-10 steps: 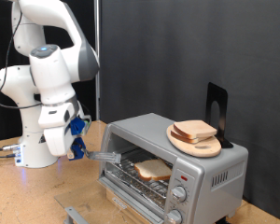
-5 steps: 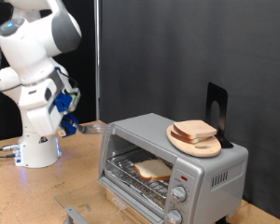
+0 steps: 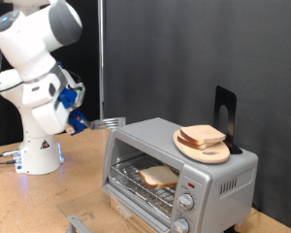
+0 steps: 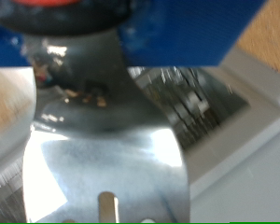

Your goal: Make a piece of toast with the oven

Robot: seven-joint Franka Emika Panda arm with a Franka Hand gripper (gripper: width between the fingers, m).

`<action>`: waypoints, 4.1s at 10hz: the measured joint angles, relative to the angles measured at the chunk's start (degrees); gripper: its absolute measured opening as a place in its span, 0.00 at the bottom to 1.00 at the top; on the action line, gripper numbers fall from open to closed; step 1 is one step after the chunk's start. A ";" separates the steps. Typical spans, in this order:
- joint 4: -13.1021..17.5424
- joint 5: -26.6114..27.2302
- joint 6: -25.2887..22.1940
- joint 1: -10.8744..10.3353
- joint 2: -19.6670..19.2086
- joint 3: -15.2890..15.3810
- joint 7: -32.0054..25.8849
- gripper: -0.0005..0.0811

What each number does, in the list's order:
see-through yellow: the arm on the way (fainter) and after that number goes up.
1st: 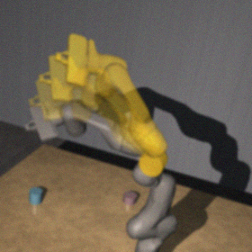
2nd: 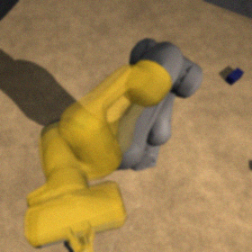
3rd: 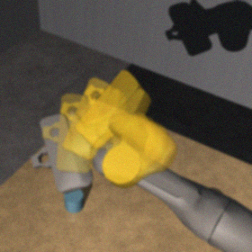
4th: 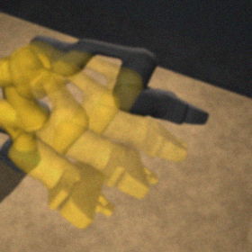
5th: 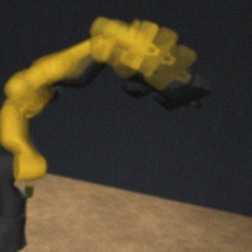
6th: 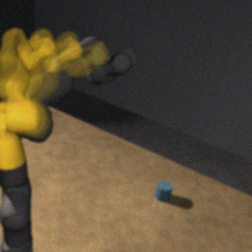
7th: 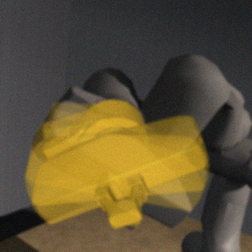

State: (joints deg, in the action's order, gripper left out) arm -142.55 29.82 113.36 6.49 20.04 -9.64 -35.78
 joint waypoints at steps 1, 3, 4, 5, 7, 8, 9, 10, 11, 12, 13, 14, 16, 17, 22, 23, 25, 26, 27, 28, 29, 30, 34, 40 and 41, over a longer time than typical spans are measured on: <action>0.06 0.79 0.15 -1.46 0.21 1.06 -1.26 0.61; -0.15 2.85 3.10 -4.27 0.91 3.45 -4.79 0.61; -0.42 4.15 4.94 -5.60 1.37 4.89 -5.12 0.61; -0.41 5.31 5.54 -6.53 1.72 6.36 -4.18 0.61; -0.14 6.13 5.69 -7.31 2.30 8.84 1.43 0.61; -0.29 6.12 5.69 -7.24 2.28 8.74 0.69 0.61; -0.48 6.82 6.20 -7.38 2.28 8.82 -0.48 0.61; -0.86 8.63 8.22 -7.99 2.28 9.37 -1.48 0.61; -1.51 10.08 11.14 -8.88 2.28 10.60 -1.64 0.61; -2.16 11.10 13.61 -9.72 2.28 12.04 -1.63 0.61; -2.71 11.68 15.36 -10.39 2.27 13.36 -1.56 0.61; -3.27 11.86 16.52 -10.89 2.27 14.58 -1.24 0.61; -4.44 11.58 18.06 -11.17 2.28 16.95 0.53 0.61; -5.14 10.54 19.40 -11.07 2.27 18.31 2.61 0.61; -7.20 7.57 25.97 -10.98 0.38 23.47 9.30 0.61; -7.27 7.64 26.51 -10.99 0.01 23.87 9.32 0.61; -7.31 8.09 26.64 -11.09 -0.43 24.05 9.24 0.61; -7.32 8.42 26.65 -11.17 -0.43 24.05 9.15 0.89; -7.32 8.68 26.64 -11.21 -0.42 24.05 9.04 0.97; -7.32 9.11 26.64 -11.24 -0.39 24.05 8.79 0.97; -7.32 9.91 26.65 -11.30 -0.31 24.05 8.03 0.99; -7.35 11.90 27.44 -11.57 -0.18 24.04 6.16 0.99; -8.20 21.66 34.41 -13.95 -0.15 23.98 -4.82 1.00; -7.94 22.26 31.30 -13.90 1.29 23.26 -4.68 1.00; -7.54 22.28 28.81 -13.83 2.47 22.43 -3.85 1.00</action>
State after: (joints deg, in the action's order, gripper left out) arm -150.09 52.10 142.17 -7.35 22.50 12.78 -39.62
